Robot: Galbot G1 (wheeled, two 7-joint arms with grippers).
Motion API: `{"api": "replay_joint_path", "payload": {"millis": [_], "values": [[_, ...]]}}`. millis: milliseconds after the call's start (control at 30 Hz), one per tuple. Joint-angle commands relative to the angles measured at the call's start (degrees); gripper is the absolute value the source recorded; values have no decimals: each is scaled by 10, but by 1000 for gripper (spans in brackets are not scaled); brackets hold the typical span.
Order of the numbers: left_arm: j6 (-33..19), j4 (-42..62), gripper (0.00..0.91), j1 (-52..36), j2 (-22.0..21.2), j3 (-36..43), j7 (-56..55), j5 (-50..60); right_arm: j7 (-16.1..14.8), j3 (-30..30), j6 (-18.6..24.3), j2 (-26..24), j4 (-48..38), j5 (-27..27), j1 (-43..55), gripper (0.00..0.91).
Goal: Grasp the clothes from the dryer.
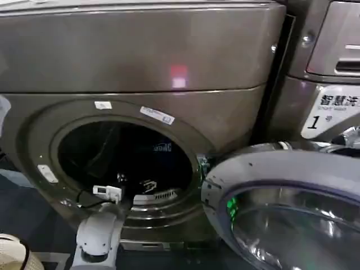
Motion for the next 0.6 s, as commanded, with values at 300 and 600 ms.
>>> {"api": "replay_joint_path", "payload": {"millis": [300, 600], "values": [[28, 63, 907, -46, -6, 10, -10, 15, 2, -3, 8, -3, -4, -1, 1, 907], [28, 209, 907, -174, -16, 12, -19, 7, 2, -7, 11, -5, -4, 0, 4, 907]]}}
